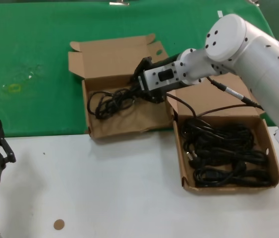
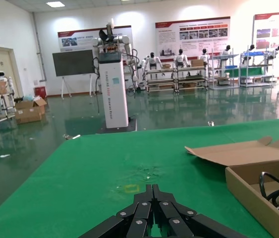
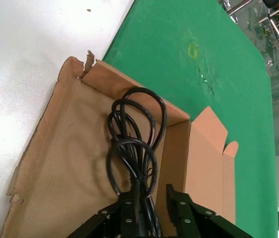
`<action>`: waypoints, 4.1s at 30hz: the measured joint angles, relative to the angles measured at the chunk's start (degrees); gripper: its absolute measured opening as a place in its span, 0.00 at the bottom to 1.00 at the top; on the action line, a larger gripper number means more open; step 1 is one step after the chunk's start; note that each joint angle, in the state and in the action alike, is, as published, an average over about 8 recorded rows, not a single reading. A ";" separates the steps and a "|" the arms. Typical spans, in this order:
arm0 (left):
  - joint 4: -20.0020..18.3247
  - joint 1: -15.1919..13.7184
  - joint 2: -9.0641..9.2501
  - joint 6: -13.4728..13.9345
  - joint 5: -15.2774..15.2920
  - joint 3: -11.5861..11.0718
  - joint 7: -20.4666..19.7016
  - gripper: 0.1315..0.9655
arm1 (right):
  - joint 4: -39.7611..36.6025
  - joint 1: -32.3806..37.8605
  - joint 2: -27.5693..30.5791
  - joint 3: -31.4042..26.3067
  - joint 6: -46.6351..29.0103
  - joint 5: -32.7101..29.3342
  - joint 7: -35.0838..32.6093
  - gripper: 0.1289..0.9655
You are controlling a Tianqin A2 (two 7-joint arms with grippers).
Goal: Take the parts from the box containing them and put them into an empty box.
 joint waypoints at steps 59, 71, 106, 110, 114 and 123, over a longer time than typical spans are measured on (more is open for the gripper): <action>0.00 0.00 0.00 0.00 -0.01 0.00 0.00 0.46 | 40.33 -30.80 9.91 11.93 14.18 8.97 19.73 1.00; 0.00 0.00 0.00 0.00 -0.01 0.00 0.03 0.70 | 47.68 -41.70 10.24 17.88 22.01 15.00 23.01 1.00; 0.00 0.00 0.00 0.00 -0.02 0.00 0.01 1.00 | 67.86 -71.69 11.15 34.24 43.54 31.59 32.07 1.00; 0.00 0.00 0.00 0.00 -0.02 0.00 0.02 1.00 | 68.17 -72.14 11.16 34.49 43.87 31.85 32.20 1.00; 0.00 0.00 0.00 0.00 -0.02 0.00 0.03 1.00 | 68.20 -72.18 11.16 34.51 43.90 31.87 32.21 1.00; 0.00 0.00 0.00 0.00 -0.02 0.00 0.03 1.00 | 68.20 -72.18 11.16 34.51 43.90 31.87 32.21 1.00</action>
